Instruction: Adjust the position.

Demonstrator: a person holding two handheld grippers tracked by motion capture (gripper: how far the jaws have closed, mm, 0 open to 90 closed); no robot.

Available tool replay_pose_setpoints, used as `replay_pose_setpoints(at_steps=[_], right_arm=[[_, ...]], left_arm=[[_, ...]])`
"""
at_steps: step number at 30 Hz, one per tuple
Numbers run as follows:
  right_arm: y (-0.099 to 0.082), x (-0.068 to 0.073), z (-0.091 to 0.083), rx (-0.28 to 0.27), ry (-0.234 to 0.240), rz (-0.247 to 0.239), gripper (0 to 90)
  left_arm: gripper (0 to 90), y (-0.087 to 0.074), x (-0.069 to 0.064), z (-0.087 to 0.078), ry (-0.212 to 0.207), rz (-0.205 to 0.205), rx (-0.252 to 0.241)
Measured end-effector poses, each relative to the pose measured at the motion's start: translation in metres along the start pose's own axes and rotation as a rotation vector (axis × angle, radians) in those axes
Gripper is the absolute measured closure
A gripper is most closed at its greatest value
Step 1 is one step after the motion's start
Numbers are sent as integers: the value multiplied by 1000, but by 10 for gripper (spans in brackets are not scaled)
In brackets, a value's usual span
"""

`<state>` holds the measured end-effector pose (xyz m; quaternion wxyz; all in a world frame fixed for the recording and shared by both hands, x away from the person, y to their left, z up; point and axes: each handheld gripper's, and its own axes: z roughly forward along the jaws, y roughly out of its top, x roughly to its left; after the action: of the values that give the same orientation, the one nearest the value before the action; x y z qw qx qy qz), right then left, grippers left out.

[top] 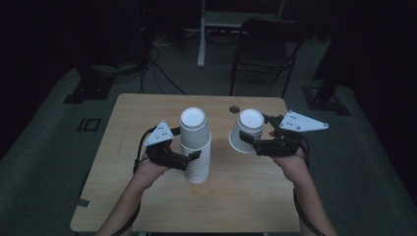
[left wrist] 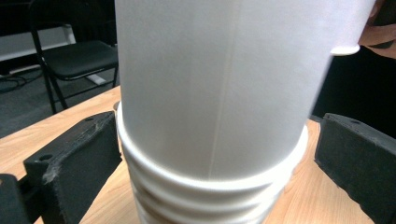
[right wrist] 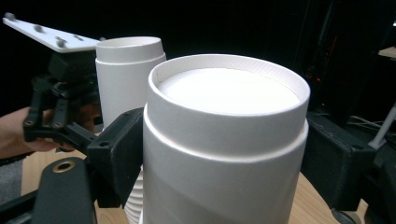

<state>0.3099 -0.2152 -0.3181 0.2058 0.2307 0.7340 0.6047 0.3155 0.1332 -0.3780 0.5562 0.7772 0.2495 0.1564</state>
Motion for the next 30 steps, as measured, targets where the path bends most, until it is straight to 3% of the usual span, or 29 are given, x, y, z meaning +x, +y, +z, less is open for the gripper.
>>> replay_pose_setpoints(at_steps=[4,11,14,19,22,30], right_arm=[[-6,1,-2,11,0,0,206],[-21,-1,-7,21,-8,24,206],[-27,-2,-11,26,-15,33,206],[-36,-3,-15,34,-24,43,206],[-45,-6,-21,40,-35,62,207],[-57,-8,-29,50,-43,80,206]], left_arm=[[6,-4,-4,-9,19,12,-6],[6,-19,-6,-25,40,-15,-24],[6,-34,-11,-33,52,-29,-25],[7,-49,-18,-40,39,-43,-24],[7,-61,-27,-43,8,-49,-12],[21,-70,-41,-39,-27,-49,-14]])
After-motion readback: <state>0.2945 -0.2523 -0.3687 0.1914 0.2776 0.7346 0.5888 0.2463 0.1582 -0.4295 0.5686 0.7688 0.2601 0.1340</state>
